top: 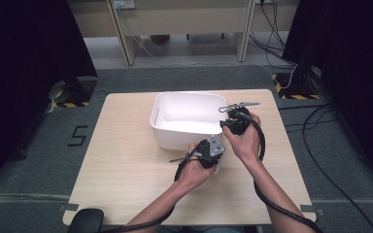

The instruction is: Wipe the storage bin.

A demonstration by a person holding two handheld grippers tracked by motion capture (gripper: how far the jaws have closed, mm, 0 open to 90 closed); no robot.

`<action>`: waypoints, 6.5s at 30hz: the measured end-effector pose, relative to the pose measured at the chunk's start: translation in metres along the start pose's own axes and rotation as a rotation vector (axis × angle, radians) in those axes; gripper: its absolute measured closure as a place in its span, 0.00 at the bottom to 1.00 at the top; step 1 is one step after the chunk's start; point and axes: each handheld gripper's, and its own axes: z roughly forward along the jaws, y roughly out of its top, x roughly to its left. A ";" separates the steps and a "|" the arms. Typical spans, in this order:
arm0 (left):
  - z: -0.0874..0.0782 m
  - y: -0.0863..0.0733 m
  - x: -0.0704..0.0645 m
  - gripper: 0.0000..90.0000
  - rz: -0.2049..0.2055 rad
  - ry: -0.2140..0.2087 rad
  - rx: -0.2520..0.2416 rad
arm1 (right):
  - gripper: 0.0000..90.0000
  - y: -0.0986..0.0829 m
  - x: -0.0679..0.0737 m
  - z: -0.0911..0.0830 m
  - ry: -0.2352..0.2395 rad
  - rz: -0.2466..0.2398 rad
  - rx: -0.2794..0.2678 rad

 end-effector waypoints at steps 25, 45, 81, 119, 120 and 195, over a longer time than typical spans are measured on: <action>-0.024 0.020 0.002 0.85 0.031 0.024 -0.049 | 0.81 0.000 0.000 0.001 -0.004 -0.002 0.001; -0.080 -0.047 0.033 0.86 -0.004 0.059 0.032 | 0.72 0.002 0.000 0.004 -0.004 0.019 -0.009; -0.138 -0.121 0.171 0.85 -0.221 0.319 0.109 | 0.84 0.017 -0.009 0.008 0.051 0.034 0.051; -0.101 -0.106 0.210 0.85 0.028 0.182 0.074 | 0.94 -0.013 -0.006 -0.002 0.107 -0.049 0.123; -0.101 -0.105 0.207 0.85 0.038 0.165 0.070 | 0.93 -0.011 -0.008 0.000 0.097 -0.052 0.117; -0.112 -0.063 0.075 0.85 0.018 0.079 0.026 | 0.84 0.006 0.015 0.013 0.024 -0.040 0.011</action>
